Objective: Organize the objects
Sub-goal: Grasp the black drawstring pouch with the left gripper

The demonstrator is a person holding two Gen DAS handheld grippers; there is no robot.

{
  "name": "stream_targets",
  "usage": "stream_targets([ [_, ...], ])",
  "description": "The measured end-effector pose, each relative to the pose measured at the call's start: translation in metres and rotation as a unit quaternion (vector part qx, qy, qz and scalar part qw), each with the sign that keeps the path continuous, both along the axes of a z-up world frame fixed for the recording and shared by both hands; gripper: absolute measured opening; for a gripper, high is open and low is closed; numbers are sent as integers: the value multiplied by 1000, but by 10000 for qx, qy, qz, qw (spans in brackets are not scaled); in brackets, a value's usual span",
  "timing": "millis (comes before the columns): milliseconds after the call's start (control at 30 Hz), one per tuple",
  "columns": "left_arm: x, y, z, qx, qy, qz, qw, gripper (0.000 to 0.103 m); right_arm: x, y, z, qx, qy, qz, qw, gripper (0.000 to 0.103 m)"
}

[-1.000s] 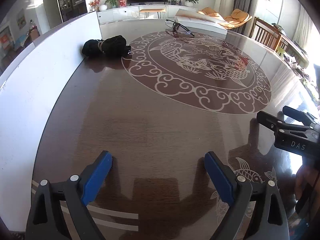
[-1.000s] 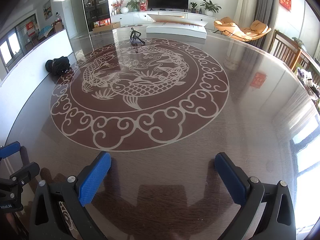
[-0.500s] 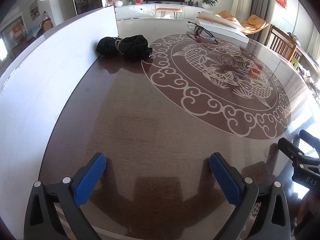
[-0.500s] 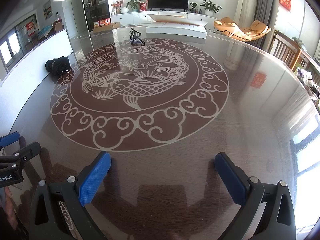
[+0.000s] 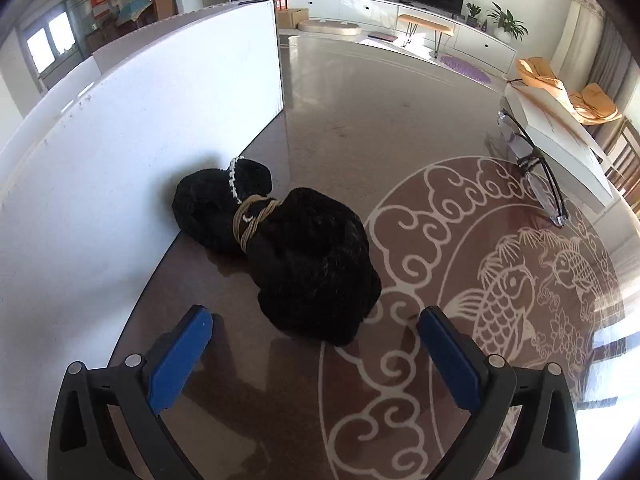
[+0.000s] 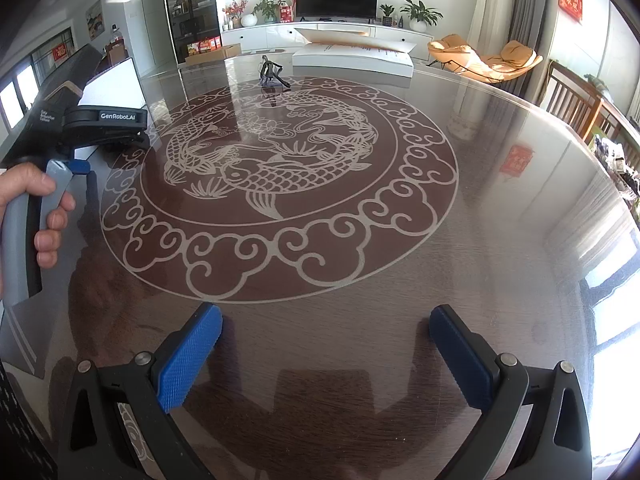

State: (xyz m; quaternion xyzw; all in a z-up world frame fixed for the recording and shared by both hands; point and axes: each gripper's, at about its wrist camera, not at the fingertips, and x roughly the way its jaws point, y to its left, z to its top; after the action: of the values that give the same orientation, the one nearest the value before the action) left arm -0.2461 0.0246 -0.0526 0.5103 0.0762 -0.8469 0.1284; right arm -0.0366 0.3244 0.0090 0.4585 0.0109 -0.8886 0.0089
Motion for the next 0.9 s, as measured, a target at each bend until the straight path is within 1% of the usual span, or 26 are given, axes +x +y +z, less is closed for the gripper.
stream_targets([
  [67,-18,-7,0,0,-9,283,9996,103,0,0,0,0,1,0,10000,103],
  [100,-24,-11,0,-6,8,332,9994,103,0,0,0,0,0,0,10000,103],
  [167,-31,-15,0,-48,138,149,9998,103,0,0,0,0,0,0,10000,103],
  [200,-30,-16,1,-120,291,-31,9995,98,0,0,0,0,0,0,10000,103],
  [233,-24,-16,4,-222,562,-220,9979,68,0,0,0,0,1,-1,10000,103],
  [267,-16,-15,7,-310,757,-421,9958,51,0,0,0,0,0,0,10000,103],
  [300,-8,-12,7,-405,793,-621,9941,37,0,0,0,0,1,-1,10000,103],
  [333,2,-9,8,-439,810,-827,9923,32,0,0,0,0,1,-1,10000,103],
  [367,15,-7,8,-368,817,-1024,9907,32,0,0,0,-1,1,-1,10000,103],
  [400,29,-6,8,-211,811,-1237,9888,31,0,0,0,0,1,-1,10000,103],
  [500,83,1,11,-17,627,-1982,9782,31,0,0,0,0,1,-1,10000,103],
  [567,119,5,12,225,473,-2317,9714,32,0,0,0,0,1,-1,10000,103],
  [600,135,5,13,354,437,-2356,9702,34,0,0,0,0,1,-1,10000,103],
  [667,161,5,14,498,470,-2236,9723,43,0,0,0,0,0,-2,10000,103],
  [700,167,4,14,514,518,-2179,9733,56,0,0,0,0,1,-2,10000,103],
  [733,171,4,13,475,535,-2124,9746,78,0,0,0,0,1,-2,10000,103],
  [800,169,2,8,285,473,-1908,9801,98,0,0,0,0,1,-2,10000,103],
  [867,174,1,4,54,566,-1834,9814,99,0,0,0,0,1,-3,10000,103],
  [900,172,2,0,-126,535,-1836,9815,103,0,0,0,0,1,-3,10000,103],
])
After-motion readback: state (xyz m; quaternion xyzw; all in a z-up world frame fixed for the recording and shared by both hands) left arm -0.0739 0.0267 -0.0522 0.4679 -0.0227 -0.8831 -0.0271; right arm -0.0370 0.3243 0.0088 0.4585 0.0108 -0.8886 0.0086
